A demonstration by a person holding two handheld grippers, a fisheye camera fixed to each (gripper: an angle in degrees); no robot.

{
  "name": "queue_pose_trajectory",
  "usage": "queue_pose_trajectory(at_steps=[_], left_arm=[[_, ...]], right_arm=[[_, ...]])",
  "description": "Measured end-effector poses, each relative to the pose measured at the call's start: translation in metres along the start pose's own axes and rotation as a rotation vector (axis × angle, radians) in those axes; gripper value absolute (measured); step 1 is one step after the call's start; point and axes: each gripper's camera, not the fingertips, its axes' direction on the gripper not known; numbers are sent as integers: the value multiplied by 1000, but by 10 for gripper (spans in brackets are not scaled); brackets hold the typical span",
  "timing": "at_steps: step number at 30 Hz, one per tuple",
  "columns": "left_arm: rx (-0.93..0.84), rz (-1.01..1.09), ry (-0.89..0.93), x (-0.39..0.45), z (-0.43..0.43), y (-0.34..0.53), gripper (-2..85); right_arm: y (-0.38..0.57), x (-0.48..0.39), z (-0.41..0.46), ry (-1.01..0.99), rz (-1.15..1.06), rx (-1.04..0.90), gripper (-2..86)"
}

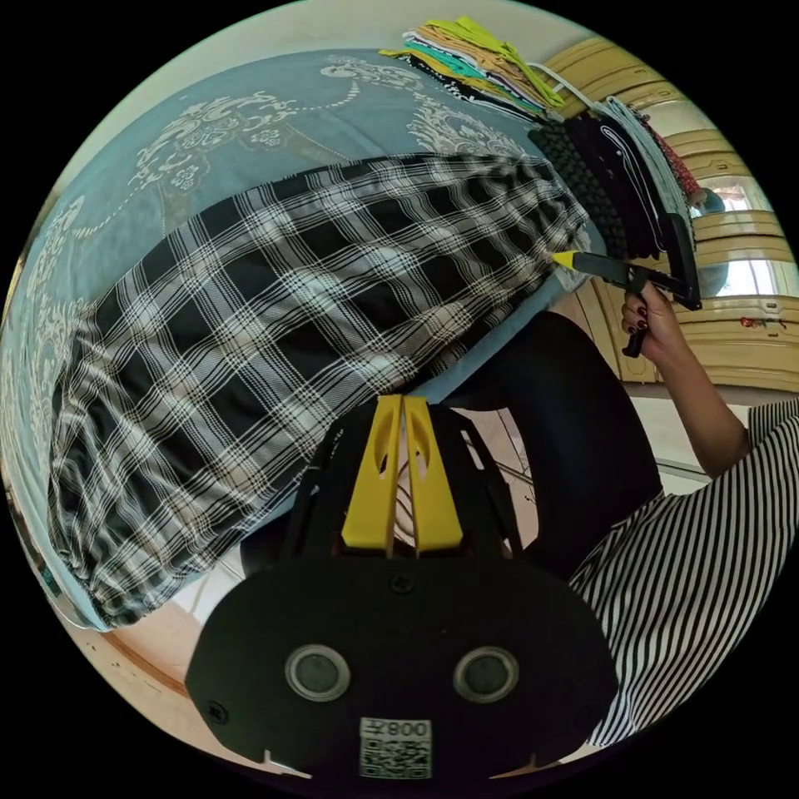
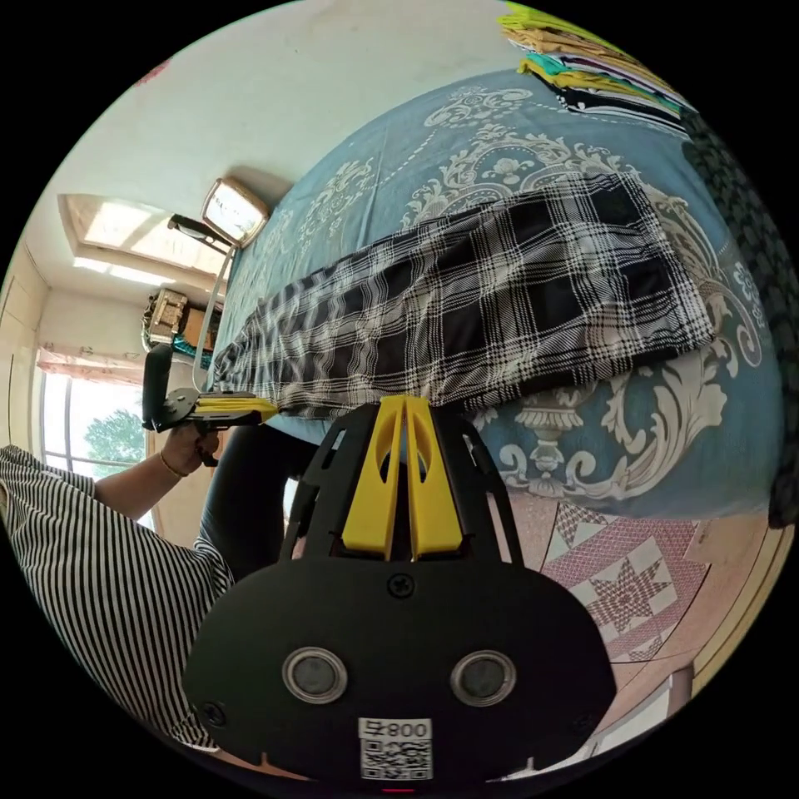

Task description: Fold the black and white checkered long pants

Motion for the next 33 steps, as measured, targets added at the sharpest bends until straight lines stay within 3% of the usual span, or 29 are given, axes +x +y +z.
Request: queue_pose_trajectory(at_steps=[2,6,16,25,33], left_arm=[[-75,-16,-7,4,4,-14,2],[1,20,15,27,-23,-48,4],[126,353,200,116,-53,-212,38],[77,552,164,199,-53,-374,75],[-1,662,53,250,-41,-457,85]], right_arm=[[4,11,-3,35,10,2,1],[16,49,-22,-105,91,76,4],[73,143,-97,25,378,351,70],[70,152,-106,127,367,360,90],[69,155,-106,145,349,338,86]])
